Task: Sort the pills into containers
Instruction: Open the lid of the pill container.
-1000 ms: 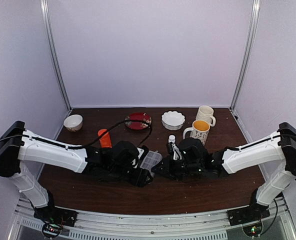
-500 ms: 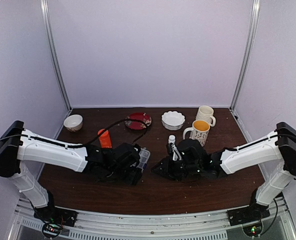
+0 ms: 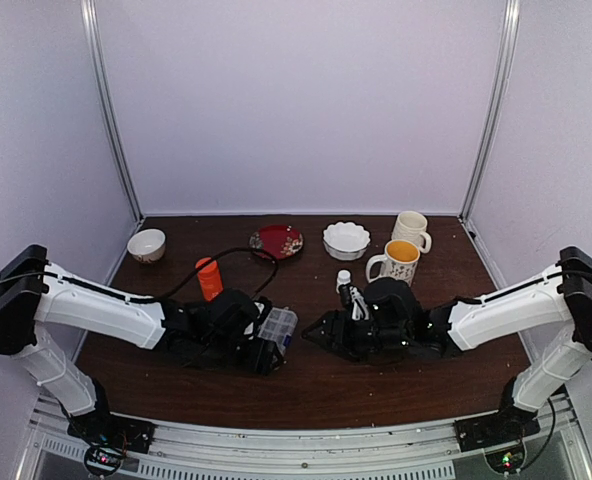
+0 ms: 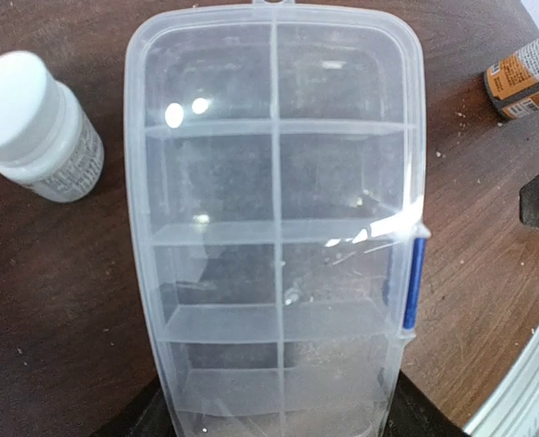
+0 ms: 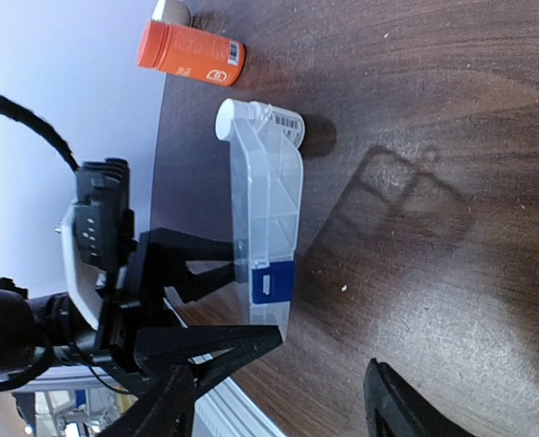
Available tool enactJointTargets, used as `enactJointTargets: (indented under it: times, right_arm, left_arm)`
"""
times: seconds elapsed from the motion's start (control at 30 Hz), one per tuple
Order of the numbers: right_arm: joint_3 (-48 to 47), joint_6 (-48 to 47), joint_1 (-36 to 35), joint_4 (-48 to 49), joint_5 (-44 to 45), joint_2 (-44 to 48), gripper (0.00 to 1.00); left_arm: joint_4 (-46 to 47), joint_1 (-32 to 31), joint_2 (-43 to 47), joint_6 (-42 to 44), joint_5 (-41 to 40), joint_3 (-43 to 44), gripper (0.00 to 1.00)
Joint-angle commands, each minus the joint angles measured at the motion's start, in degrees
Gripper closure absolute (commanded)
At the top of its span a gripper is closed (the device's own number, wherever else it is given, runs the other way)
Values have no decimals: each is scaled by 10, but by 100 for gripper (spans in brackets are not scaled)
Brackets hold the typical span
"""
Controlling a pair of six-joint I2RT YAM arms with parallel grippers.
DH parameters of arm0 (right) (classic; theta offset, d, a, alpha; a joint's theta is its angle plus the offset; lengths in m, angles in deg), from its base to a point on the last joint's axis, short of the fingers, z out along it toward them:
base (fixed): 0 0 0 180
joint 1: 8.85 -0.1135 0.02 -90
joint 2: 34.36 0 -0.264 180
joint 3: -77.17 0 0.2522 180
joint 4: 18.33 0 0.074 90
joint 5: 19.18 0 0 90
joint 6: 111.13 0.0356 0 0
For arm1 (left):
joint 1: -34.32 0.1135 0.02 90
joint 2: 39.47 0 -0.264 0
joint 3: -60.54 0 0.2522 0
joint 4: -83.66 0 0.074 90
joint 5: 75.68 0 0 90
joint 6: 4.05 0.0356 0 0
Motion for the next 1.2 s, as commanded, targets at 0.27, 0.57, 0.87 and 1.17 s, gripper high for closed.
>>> enactJointTargets:
  times: [0.27, 0.57, 0.87, 1.17]
  right_arm:
    - [-17, -20, 3, 37, -14, -4, 37]
    - [-22, -14, 3, 42, -24, -17, 60]
    - [-25, -8, 2, 23, -19, -25, 73]
    - [-30, 6, 2, 13, -13, -43, 75]
  left_arm:
    - [198, 19, 7, -11, 212, -19, 52]
    - [187, 19, 0, -3, 212, -14, 52]
    - [148, 19, -3, 19, 167, 1, 52]
    - [44, -18, -12, 65, 27, 54, 53]
